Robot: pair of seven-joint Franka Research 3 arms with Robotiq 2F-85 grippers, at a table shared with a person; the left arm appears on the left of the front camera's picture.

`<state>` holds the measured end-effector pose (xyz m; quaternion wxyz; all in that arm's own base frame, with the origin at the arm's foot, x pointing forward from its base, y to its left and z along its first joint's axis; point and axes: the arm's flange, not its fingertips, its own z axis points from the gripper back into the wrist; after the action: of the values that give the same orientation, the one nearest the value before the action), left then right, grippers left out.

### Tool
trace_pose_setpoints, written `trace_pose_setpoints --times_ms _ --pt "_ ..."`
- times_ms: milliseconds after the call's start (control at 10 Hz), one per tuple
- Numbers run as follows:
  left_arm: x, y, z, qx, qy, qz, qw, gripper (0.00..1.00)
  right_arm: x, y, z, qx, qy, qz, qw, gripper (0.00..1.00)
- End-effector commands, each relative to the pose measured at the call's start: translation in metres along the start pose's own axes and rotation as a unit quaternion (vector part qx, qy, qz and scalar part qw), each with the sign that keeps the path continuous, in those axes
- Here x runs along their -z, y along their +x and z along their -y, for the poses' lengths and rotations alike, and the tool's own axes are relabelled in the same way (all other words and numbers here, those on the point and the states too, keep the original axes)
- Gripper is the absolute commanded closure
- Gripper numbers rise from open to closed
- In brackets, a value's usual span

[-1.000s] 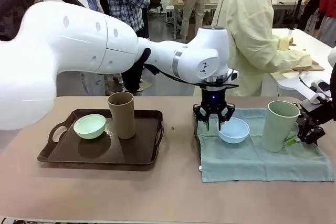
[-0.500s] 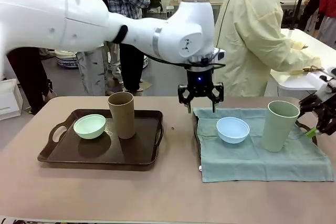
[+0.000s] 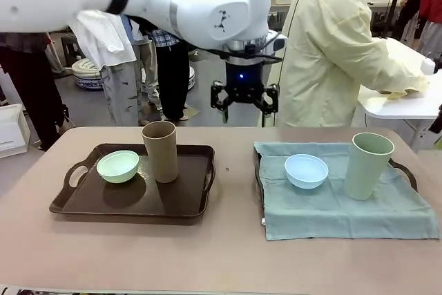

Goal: Set up a tray with a mat and arrange the tableware.
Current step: Place the Picnic Bowl and Reusable plastic cup back onto the Handle tray in front of the human's position.

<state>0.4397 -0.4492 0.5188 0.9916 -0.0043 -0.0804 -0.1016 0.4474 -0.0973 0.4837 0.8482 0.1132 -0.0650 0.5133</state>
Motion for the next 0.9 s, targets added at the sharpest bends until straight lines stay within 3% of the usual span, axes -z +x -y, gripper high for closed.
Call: trace_pose_setpoints --times_ms 0,500,600,800 --pt "-0.022 -0.018 -0.020 0.032 0.034 0.021 0.999 0.03 -0.024 0.034 -0.016 0.067 0.013 -0.069 0.995 0.00" --pt "-0.096 -0.034 -0.057 -0.014 0.111 0.060 0.992 0.03 -0.075 0.117 -0.075 0.197 -0.094 -0.072 0.973 0.00" --pt "-0.107 -0.039 -0.063 -0.030 0.117 0.066 0.990 0.03 -0.082 0.136 -0.088 0.214 -0.130 -0.064 0.966 0.00" --pt "-0.116 -0.045 -0.078 -0.055 0.099 0.068 0.991 0.03 -0.080 0.152 -0.091 0.214 -0.144 -0.045 0.965 0.00"
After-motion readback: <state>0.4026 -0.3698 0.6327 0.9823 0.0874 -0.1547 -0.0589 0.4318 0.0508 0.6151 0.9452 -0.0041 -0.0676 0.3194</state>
